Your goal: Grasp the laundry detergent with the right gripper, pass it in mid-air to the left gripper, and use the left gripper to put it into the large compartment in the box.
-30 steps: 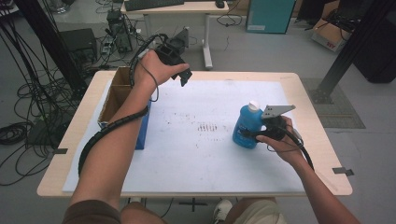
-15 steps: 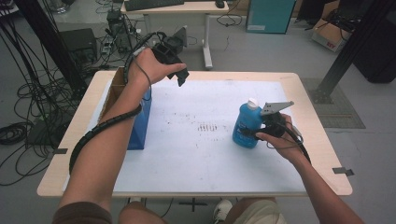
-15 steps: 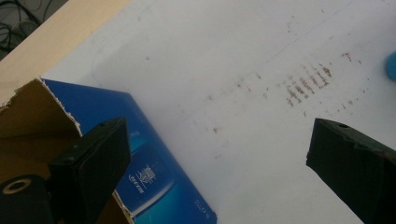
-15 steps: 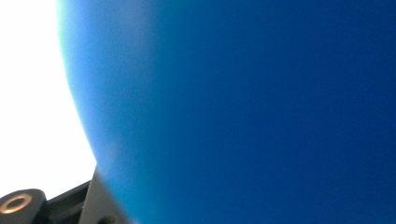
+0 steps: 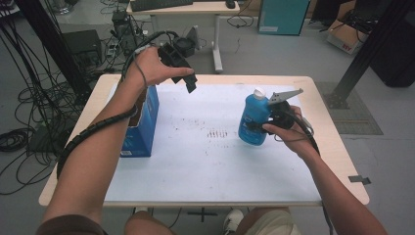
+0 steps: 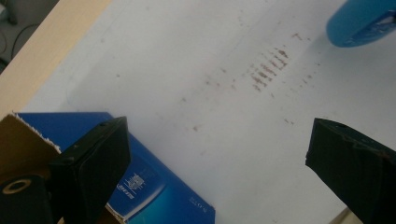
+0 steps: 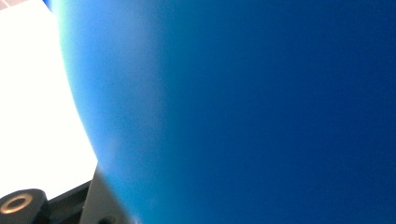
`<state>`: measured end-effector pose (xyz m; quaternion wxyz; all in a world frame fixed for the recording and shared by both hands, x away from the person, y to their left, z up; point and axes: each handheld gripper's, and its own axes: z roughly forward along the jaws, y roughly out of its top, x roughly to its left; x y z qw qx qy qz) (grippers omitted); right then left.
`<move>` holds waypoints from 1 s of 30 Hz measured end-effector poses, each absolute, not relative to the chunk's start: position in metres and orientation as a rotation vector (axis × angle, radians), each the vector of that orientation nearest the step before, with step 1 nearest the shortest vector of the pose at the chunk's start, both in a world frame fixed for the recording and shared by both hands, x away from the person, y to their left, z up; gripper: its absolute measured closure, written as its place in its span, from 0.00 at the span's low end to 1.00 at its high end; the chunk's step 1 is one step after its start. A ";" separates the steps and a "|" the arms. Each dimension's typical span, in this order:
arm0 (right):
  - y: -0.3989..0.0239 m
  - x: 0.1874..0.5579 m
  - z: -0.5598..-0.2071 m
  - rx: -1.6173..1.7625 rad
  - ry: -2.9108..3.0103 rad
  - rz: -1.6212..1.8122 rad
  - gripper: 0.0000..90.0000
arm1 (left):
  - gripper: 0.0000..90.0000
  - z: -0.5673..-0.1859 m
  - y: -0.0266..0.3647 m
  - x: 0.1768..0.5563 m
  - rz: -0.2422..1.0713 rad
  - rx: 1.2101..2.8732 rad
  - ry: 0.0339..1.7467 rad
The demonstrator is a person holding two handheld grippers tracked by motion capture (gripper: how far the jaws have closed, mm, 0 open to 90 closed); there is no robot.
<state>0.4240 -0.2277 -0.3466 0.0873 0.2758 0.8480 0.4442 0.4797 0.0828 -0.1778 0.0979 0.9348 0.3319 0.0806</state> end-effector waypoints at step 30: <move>-0.095 0.450 -0.280 0.266 2.737 1.392 0.49 | 0.07 -0.126 0.062 0.452 0.074 3.030 0.361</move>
